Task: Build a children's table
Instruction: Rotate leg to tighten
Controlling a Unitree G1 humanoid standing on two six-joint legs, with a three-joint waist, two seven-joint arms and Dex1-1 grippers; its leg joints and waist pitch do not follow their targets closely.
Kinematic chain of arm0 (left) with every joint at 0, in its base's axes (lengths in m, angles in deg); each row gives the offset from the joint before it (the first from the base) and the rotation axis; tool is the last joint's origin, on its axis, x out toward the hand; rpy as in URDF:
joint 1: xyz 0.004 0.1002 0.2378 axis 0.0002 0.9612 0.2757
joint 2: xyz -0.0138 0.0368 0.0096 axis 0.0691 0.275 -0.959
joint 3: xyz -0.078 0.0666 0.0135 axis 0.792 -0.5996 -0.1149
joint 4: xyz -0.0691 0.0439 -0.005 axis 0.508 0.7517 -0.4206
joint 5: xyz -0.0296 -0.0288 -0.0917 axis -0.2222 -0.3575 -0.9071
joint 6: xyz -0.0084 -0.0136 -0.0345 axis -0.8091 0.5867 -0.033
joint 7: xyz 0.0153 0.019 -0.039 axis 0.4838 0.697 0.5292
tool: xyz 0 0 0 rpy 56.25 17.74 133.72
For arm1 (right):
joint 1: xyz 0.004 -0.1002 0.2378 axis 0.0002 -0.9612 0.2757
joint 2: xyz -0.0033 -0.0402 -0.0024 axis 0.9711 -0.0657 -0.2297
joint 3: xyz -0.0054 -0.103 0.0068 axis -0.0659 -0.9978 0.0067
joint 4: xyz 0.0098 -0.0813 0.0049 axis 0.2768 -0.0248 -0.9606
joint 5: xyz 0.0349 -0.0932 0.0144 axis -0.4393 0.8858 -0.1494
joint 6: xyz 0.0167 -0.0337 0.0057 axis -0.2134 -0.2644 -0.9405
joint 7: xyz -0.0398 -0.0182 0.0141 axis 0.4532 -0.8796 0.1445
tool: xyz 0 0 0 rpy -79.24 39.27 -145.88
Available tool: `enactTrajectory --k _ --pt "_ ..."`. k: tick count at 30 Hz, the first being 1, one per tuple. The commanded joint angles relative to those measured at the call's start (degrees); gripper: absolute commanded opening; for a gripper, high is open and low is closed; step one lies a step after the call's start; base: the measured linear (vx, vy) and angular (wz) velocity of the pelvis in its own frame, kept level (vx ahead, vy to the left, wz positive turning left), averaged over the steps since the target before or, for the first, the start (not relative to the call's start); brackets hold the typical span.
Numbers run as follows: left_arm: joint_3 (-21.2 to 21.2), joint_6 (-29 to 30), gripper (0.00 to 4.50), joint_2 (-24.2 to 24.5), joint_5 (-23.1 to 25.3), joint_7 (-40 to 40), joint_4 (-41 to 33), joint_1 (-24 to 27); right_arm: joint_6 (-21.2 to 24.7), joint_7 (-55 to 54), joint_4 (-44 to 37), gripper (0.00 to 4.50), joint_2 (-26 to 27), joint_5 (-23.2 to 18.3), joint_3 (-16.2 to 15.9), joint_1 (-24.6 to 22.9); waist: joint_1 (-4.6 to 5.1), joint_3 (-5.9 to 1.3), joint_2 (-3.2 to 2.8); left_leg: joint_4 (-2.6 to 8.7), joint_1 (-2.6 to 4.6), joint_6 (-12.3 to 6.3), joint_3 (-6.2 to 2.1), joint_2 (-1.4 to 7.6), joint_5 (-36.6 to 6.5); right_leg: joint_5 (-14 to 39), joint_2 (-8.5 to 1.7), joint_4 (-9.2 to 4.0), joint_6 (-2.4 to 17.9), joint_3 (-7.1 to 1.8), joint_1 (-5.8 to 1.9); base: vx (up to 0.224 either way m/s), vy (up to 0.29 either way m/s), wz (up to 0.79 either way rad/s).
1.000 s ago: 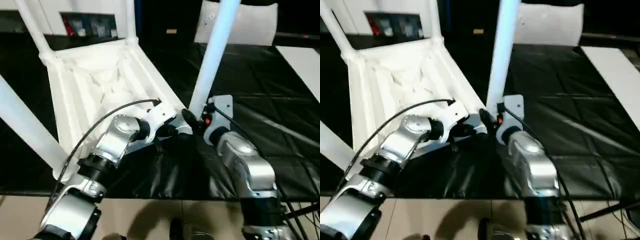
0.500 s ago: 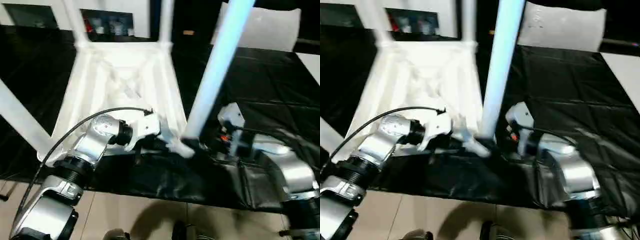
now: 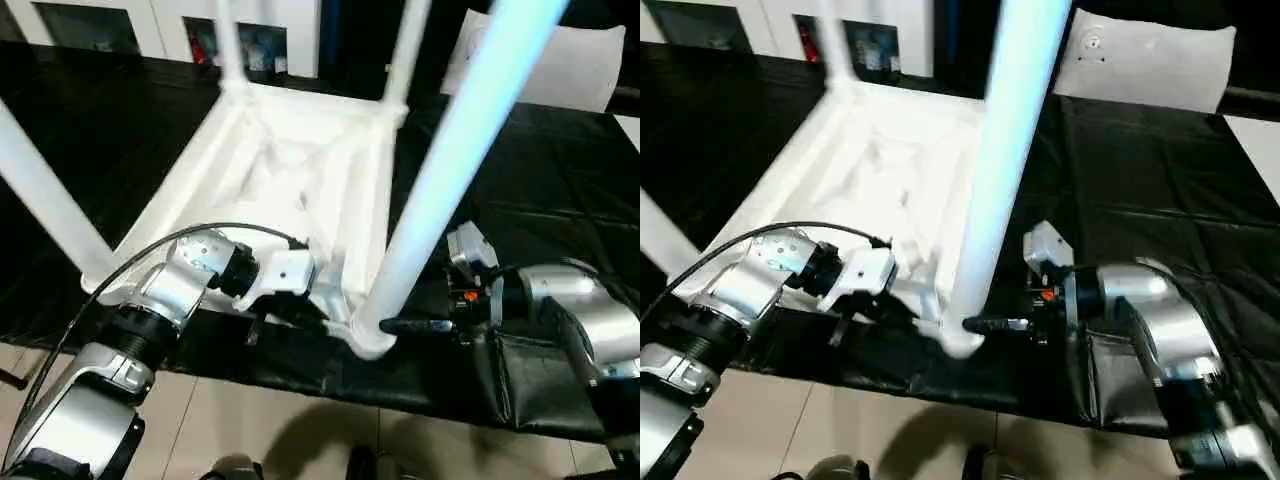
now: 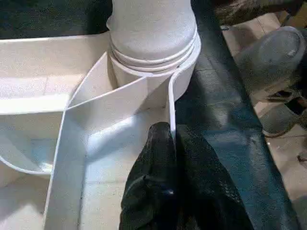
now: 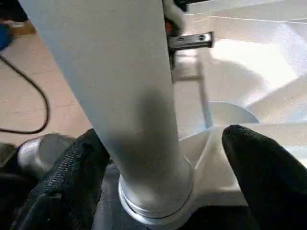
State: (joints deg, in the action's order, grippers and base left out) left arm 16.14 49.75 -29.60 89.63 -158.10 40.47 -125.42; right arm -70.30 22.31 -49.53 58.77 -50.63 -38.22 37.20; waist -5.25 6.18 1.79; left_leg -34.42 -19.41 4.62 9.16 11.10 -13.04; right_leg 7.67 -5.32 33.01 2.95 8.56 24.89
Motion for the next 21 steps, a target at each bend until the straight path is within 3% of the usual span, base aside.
enactTrajectory --k 1,13,21 --pt "-3.71 -1.28 0.0 -0.65 0.75 -3.6 -1.08 0.06 -0.56 1.66 0.22 3.5 -0.75 -1.19 -0.2 0.71 0.31 -4.79 0.78 3.68 -0.58 -6.84 0.14 2.13 -1.03 19.46 -3.8 -3.48 8.1 -4.1 -4.83 0.0 0.0 0.0" --pt "-3.77 -2.35 0.0 -0.97 0.87 -3.9 -0.21 -0.08 -0.89 4.36 1.13 2.44 -0.43 -1.98 -1.15 0.86 0.33 -4.82 0.83 3.63 -0.77 -6.96 0.1 2.0 -0.33 19.21 -3.67 -3.49 7.32 -3.98 -4.9 0.0 0.0 0.0" --pt "-3.16 -1.6 0.0 -1.17 1.05 -2.38 0.12 0.08 0.7 4.53 0.06 2.01 -0.03 -2.88 -1.3 0.17 0.38 -4.77 0.81 3.64 -0.73 -6.99 0.08 2.03 -0.28 18.81 -3.61 -3.48 7.47 -3.97 -4.85 0.0 0.0 0.0"
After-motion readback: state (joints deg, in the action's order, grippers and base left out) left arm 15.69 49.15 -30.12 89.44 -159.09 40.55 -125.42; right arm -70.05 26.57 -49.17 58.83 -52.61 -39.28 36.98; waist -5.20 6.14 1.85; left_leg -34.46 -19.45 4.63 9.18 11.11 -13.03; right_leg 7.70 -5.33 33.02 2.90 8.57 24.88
